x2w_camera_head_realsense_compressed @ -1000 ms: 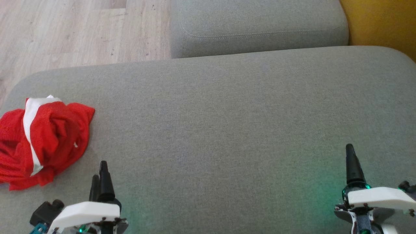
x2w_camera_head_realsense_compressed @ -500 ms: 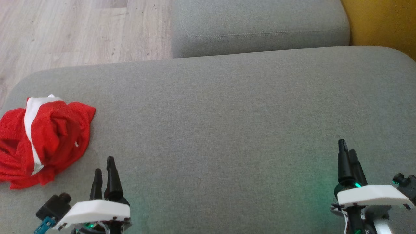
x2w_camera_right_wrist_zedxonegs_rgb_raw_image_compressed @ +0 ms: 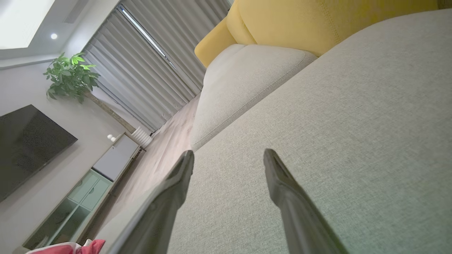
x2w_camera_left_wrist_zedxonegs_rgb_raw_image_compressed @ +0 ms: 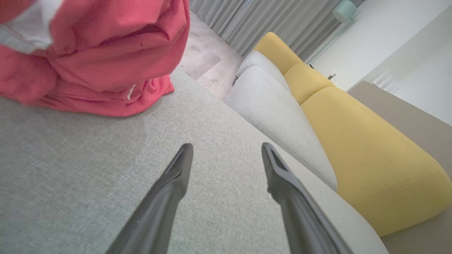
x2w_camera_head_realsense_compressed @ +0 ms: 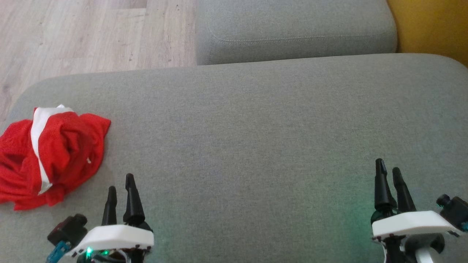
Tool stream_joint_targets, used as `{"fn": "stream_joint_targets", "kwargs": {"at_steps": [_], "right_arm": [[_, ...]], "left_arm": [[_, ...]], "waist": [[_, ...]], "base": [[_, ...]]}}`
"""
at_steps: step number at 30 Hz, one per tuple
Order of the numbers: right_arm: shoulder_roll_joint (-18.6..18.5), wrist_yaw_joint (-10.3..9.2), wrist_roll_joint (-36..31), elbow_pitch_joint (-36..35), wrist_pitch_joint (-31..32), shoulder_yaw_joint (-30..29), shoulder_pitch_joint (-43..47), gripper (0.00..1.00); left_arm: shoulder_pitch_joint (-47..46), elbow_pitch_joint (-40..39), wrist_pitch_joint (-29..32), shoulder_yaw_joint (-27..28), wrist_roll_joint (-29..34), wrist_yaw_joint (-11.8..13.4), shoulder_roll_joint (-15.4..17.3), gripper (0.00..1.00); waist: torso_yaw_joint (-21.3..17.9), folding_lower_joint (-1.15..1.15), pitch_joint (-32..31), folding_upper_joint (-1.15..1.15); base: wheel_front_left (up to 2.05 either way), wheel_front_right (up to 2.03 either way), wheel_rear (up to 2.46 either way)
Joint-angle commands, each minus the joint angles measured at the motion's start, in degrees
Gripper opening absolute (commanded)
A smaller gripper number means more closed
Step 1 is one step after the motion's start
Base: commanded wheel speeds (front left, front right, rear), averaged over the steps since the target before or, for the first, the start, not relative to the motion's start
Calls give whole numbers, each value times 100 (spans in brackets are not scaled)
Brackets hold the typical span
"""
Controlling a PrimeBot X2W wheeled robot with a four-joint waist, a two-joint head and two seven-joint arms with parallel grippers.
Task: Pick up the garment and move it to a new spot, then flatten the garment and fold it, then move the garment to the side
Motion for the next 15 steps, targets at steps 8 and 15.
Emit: {"fn": "stream_joint_targets", "kwargs": {"at_steps": [8,15], "right_arm": [[-41,-1,-630,-286,-210,225,-124,100],[-43,-1,-1158,-315,-328,282,-85,100]], "left_arm": [[-201,-242,-210,-45,639,27,32,100],[-216,-270,-329,-135,1150,41,34,100]], "waist": [[-4,0,-10,0],[20,0,-26,0]], "base": [[0,0,0],[0,0,0]]}}
